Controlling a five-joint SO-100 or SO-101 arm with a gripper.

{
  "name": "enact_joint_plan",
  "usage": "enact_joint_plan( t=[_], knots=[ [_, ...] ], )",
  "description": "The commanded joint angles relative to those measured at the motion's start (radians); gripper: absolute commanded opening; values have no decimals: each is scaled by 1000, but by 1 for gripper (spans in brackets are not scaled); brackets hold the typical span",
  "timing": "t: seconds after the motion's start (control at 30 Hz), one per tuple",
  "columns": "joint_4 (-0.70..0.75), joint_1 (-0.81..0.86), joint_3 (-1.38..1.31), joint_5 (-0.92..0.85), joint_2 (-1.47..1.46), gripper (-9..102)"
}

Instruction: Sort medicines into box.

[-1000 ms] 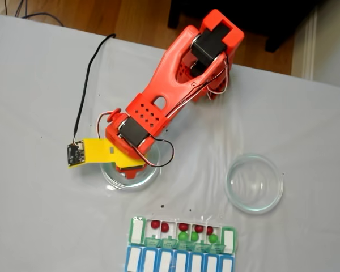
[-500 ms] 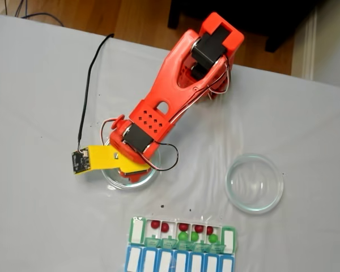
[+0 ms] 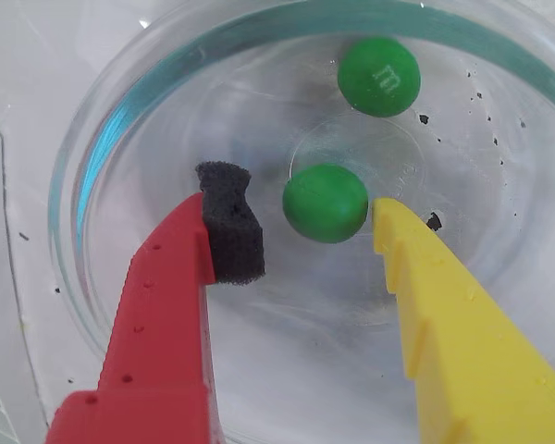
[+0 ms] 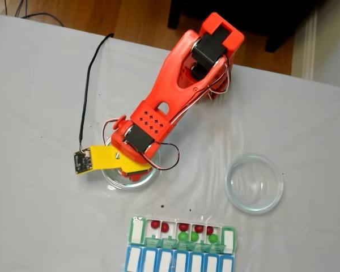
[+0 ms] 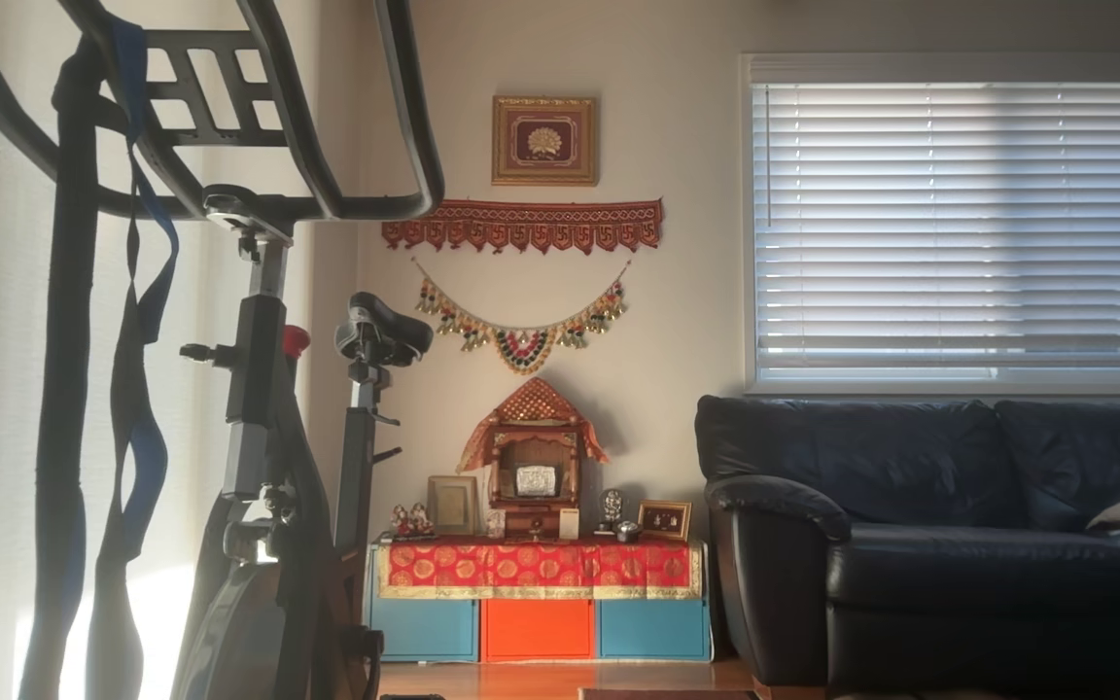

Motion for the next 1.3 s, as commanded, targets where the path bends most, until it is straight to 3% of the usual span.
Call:
enact_joint_plan(
  t=[0.0, 1.27],
  knots=[
    [-11, -17, -12, 2, 18, 23],
    [-81, 41, 66, -44, 103, 19]
  ],
)
